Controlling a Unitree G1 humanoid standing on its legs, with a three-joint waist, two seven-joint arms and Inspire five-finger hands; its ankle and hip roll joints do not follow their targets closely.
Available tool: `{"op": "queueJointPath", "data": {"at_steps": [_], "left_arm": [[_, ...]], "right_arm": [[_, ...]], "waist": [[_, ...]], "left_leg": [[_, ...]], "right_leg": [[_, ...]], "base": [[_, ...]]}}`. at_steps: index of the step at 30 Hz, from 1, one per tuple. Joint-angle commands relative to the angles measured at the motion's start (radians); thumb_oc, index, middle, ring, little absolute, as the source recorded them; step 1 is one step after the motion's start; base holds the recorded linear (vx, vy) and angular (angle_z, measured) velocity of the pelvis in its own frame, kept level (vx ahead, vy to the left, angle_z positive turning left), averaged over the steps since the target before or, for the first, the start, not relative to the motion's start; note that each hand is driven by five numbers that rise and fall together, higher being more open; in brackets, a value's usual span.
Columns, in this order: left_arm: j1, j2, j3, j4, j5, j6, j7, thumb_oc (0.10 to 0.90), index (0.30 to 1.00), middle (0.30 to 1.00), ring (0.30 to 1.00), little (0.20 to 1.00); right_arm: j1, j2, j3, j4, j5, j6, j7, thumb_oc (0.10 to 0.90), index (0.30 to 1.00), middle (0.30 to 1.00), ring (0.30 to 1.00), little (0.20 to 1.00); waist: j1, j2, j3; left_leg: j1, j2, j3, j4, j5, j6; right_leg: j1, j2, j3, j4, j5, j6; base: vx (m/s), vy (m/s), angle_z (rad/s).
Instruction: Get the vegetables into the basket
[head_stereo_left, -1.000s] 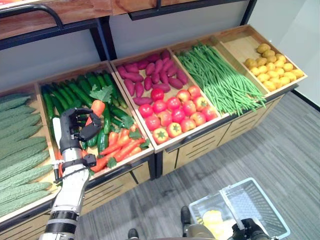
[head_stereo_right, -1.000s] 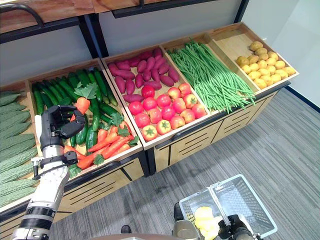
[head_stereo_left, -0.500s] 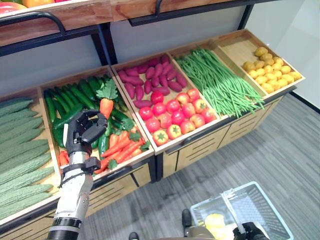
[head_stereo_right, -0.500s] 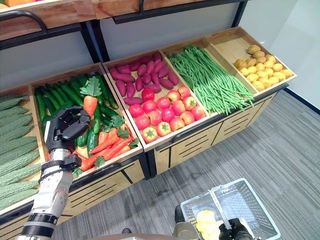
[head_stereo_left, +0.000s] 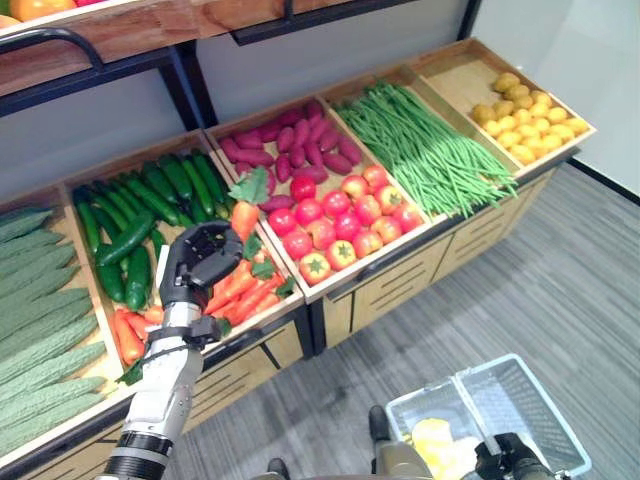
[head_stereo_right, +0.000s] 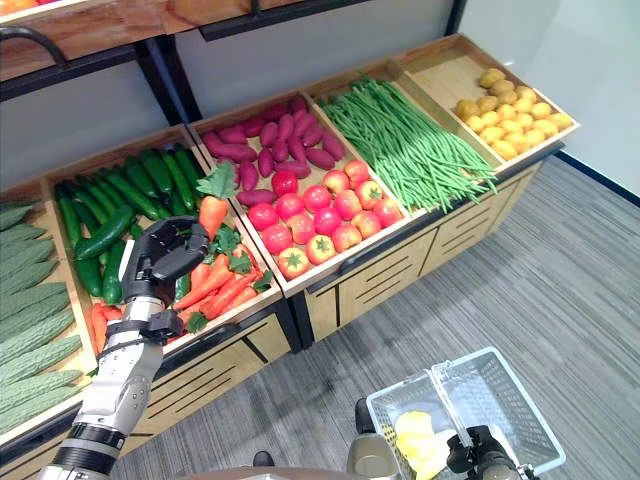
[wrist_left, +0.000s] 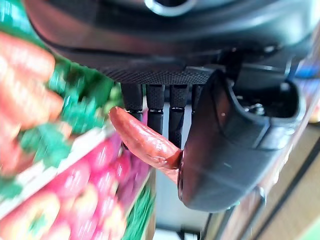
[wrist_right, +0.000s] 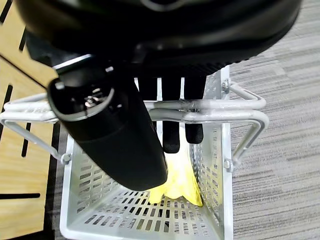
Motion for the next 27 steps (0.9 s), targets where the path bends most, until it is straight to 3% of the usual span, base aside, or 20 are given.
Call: {"op": "queueJointPath", "data": {"at_steps": [1, 2, 3, 4, 5, 8, 9, 13, 15, 20, 24, 27], "left_arm": [[-0.14, 0.081, 0.034, -0.116, -0.01, -0.117, -0.018, 0.41, 0.314, 0.314, 0.314, 0.314], [-0.14, 0.081, 0.034, -0.116, -0.01, -0.117, -0.018, 0.41, 0.314, 0.314, 0.314, 0.314], [-0.147, 0.098, 0.032, -0.119, -0.001, -0.111, -0.017, 0.41, 0.314, 0.314, 0.314, 0.314], [-0.148, 0.098, 0.032, -0.119, -0.001, -0.111, -0.017, 0.408, 0.311, 0.311, 0.311, 0.311], [-0.138, 0.107, 0.05, -0.138, 0.011, -0.104, -0.013, 0.402, 0.303, 0.303, 0.303, 0.303], [-0.108, 0.107, 0.073, -0.167, 0.016, -0.095, -0.021, 0.404, 0.305, 0.305, 0.305, 0.305], [-0.082, 0.115, 0.105, -0.186, 0.024, -0.091, -0.027, 0.4, 0.3, 0.3, 0.3, 0.3], [-0.061, 0.111, 0.12, -0.191, 0.035, -0.084, -0.03, 0.4, 0.3, 0.3, 0.3, 0.3], [-0.049, 0.107, 0.132, -0.192, 0.04, -0.088, -0.032, 0.4, 0.3, 0.3, 0.3, 0.3], [-0.049, 0.088, 0.113, -0.182, 0.029, -0.091, -0.042, 0.404, 0.305, 0.305, 0.305, 0.305], [-0.053, 0.082, 0.103, -0.184, 0.028, -0.09, -0.045, 0.416, 0.322, 0.322, 0.322, 0.322], [-0.074, 0.075, 0.081, -0.186, 0.011, -0.092, -0.05, 0.453, 0.374, 0.374, 0.374, 0.374]], "right_arm": [[-0.002, -0.013, 0.013, -0.011, 0.043, -0.005, -0.006, 0.4, 0.3, 0.3, 0.3, 0.3], [-0.002, -0.013, 0.012, -0.011, 0.043, -0.005, -0.006, 0.4, 0.3, 0.3, 0.3, 0.3], [0.008, -0.003, 0.013, -0.008, 0.047, -0.003, -0.006, 0.4, 0.3, 0.3, 0.3, 0.3], [0.008, -0.003, 0.012, -0.008, 0.047, -0.003, -0.006, 0.4, 0.3, 0.3, 0.3, 0.3], [0.013, 0.002, 0.011, 0.013, 0.039, 0.004, -0.008, 0.4, 0.3, 0.3, 0.3, 0.3], [0.016, 0.003, 0.017, 0.034, 0.021, 0.012, -0.008, 0.4, 0.3, 0.3, 0.3, 0.3], [0.02, -0.003, 0.002, 0.055, 0.016, 0.019, -0.011, 0.4, 0.3, 0.3, 0.3, 0.3], [0.017, -0.003, 0.003, 0.06, 0.022, 0.015, -0.018, 0.4, 0.3, 0.3, 0.3, 0.3], [0.012, 0.002, 0.009, 0.042, 0.027, 0.008, -0.024, 0.4, 0.3, 0.3, 0.3, 0.3], [0.031, -0.002, 0.002, 0.014, 0.043, -0.005, -0.026, 0.4, 0.3, 0.3, 0.3, 0.3], [0.047, -0.008, -0.005, -0.009, 0.05, -0.009, -0.025, 0.4, 0.3, 0.3, 0.3, 0.3], [0.048, -0.022, -0.014, 0.001, 0.06, -0.009, -0.029, 0.4, 0.3, 0.3, 0.3, 0.3]], "waist": [[-0.032, -0.037, 0.031], [-0.032, -0.037, 0.031], [-0.018, -0.023, 0.047], [-0.018, -0.023, 0.048], [0.009, -0.001, 0.056], [0.021, -0.001, 0.053], [0.039, -0.001, 0.036], [0.052, -0.017, 0.006], [0.057, -0.022, -0.006], [0.032, -0.013, -0.018], [0.013, -0.004, -0.016], [-0.003, 0.011, 0.005]], "left_leg": [[-0.049, 0.033, 0.059, 0.102, -0.068, -0.005], [-0.049, 0.033, 0.059, 0.102, -0.068, -0.005], [-0.049, 0.052, 0.117, 0.085, -0.055, 0.008], [-0.047, 0.052, 0.117, 0.085, -0.055, 0.008], [-0.035, 0.071, 0.172, 0.061, -0.054, 0.014], [-0.02, 0.076, 0.225, 0.037, -0.041, 0.018], [-0.017, 0.085, 0.287, 0.03, -0.037, 0.025], [-0.006, 0.089, 0.349, 0.033, -0.029, 0.014], [0.0, 0.116, 0.413, 0.06, -0.02, -0.005], [0.002, 0.168, 0.442, 0.083, 0.017, -0.047], [0.005, 0.192, 0.455, 0.095, 0.031, -0.065], [-0.015, 0.244, 0.458, 0.176, 0.046, -0.097]], "right_leg": [[-0.077, -0.118, 0.012, 0.013, 0.128, 0.114], [-0.077, -0.118, 0.012, 0.013, 0.128, 0.114], [-0.086, -0.147, -0.123, 0.078, 0.051, 0.087], [-0.085, -0.147, -0.123, 0.081, 0.048, 0.087], [-0.046, -0.18, -0.268, 0.178, -0.036, 0.07], [-0.013, -0.193, -0.316, 0.243, -0.069, 0.057], [0.029, -0.21, -0.393, 0.288, -0.088, 0.051], [0.095, -0.175, -0.418, 0.249, -0.101, 0.055], [0.119, -0.147, -0.468, 0.17, -0.116, 0.048], [0.151, -0.085, -0.458, 0.076, -0.156, 0.025], [0.148, -0.07, -0.447, 0.068, -0.165, 0.02], [0.139, -0.055, -0.424, 0.102, -0.211, -0.005]], "base": [[-0.2, 0.189, -0.9], [-0.28, 0.245, -0.76], [-0.15, 0.131, -1.08], [-0.25, 0.302, -1.47], [-0.15, 0.203, -2.04], [-0.15, 0.118, -1.55], [-0.1, 0.04, -0.89], [-0.01, -0.061, -1.0], [0.02, -0.194, -0.93], [0.04, -0.19, -0.58], [0.03, -0.158, -0.21], [0.05, -0.176, -0.19]]}}
